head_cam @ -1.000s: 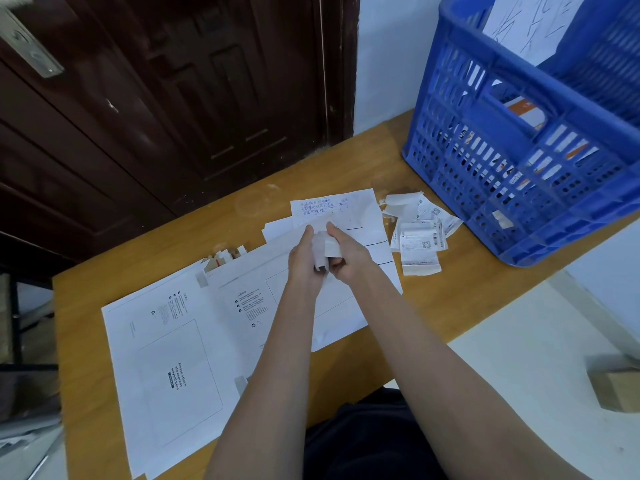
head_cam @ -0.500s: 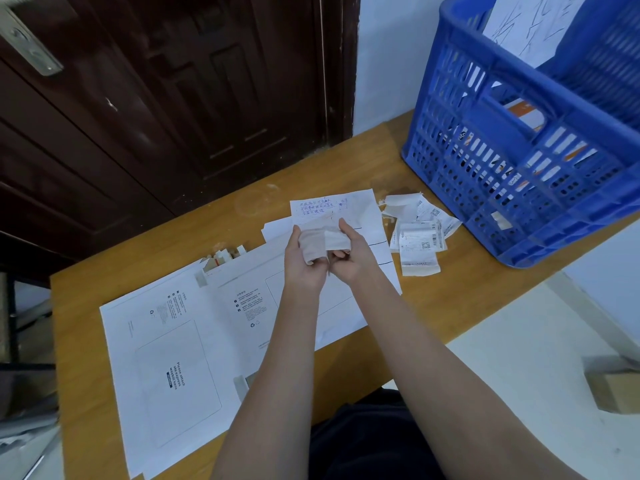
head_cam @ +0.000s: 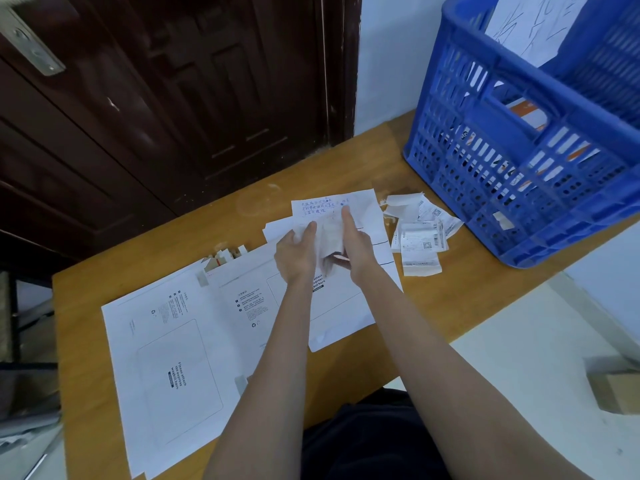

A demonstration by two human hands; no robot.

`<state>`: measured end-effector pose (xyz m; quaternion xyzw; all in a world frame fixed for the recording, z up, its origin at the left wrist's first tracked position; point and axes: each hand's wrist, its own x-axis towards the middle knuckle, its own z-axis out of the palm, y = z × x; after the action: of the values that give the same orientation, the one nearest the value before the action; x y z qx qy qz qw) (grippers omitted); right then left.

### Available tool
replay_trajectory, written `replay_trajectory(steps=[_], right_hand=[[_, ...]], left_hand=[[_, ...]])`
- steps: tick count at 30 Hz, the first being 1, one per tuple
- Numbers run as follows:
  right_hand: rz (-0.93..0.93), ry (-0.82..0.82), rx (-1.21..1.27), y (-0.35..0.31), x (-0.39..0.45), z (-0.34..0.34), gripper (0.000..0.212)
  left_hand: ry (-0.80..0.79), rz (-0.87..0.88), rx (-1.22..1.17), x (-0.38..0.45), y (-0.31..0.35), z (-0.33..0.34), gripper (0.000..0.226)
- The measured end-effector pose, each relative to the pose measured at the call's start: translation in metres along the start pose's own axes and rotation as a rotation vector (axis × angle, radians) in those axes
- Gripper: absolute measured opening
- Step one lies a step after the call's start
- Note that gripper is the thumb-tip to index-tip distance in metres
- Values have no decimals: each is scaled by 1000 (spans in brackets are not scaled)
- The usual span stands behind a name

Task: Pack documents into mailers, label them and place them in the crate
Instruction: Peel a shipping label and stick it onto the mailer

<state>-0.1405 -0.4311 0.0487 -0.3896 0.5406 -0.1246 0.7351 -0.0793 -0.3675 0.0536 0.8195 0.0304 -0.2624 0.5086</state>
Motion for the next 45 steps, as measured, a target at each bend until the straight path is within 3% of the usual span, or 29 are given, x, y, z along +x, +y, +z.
replay_trajectory(steps=[2,4,8,12,15,22,33,38,42,45], right_hand=[[96,-102,131,0,-1,1,71],[132,-126,177,0,-1,5,65],[36,61,-20,3,3,16,35],[4,119,-17,5,5,16,34],[-12,85,102,5,2,14,27],[-80,36,147,2,2,15,31],[-5,108,193,15,8,9,23],[40,134,258,19,10,9,37],[69,137,289,20,13,5,27],[87,127,311,20,11,2,23]], left_hand=[[58,89,73,-1,-2,2,34],[77,155,126,-1,-2,4,37],[107,207,253,0,-6,6,42],[138,264,364,2,-12,4,40],[96,247,305,6,-16,5,41],[59,174,183,15,-20,8,45],[1,-64,-4,15,-30,4,43],[2,-128,-64,17,-32,-3,39],[13,-140,-65,15,-36,-7,35],[29,-148,-71,14,-36,-8,45]])
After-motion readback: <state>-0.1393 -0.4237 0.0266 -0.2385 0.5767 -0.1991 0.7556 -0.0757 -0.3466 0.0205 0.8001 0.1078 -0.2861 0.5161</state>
